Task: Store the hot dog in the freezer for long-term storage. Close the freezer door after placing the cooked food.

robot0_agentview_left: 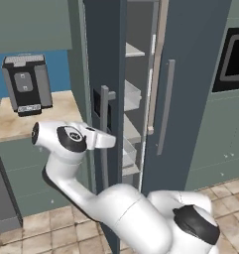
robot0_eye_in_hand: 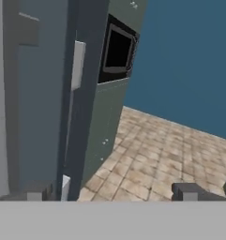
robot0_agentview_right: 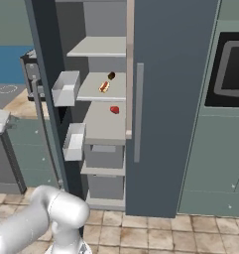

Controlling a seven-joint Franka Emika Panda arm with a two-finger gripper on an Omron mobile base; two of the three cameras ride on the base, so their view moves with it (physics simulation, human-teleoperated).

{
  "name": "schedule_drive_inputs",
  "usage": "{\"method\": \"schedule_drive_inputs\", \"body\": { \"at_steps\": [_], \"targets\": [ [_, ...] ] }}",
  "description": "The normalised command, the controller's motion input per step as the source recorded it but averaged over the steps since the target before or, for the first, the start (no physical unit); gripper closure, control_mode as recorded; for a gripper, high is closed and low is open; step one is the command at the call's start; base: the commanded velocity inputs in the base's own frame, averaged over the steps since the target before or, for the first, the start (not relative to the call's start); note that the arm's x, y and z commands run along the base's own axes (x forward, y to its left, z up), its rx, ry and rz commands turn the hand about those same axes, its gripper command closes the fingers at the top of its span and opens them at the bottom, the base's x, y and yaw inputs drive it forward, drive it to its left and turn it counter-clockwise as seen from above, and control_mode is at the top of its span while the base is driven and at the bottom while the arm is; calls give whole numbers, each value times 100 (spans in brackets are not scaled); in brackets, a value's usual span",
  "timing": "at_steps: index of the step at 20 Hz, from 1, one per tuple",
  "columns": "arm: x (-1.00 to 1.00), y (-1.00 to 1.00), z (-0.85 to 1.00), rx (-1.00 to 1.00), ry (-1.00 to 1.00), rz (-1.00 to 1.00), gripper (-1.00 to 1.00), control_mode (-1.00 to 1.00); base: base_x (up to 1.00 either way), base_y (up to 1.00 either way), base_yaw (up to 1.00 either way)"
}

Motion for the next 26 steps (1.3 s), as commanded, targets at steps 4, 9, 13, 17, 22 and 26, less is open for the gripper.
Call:
{"method": "schedule_drive_inputs", "body": {
  "at_steps": [4, 9, 13, 17, 22, 26],
  "targets": [
    [57, 0, -1, -3, 0, 11, -100, -100, 0, 0, 0],
    [57, 0, 0, -6, 1, 4, -100, -100, 0, 0, 0],
    [35, 0, 0, -4, 0, 0, -100, -100, 0, 0, 0],
    [29, 0, 0, 0, 0, 0, -100, -100, 0, 0, 0],
    [21, 0, 0, -1, 0, 0, -100, -100, 0, 0, 0],
    [21, -17, -1, 0, 0, 0, -100, -100, 0, 0, 0]
  ]
}}
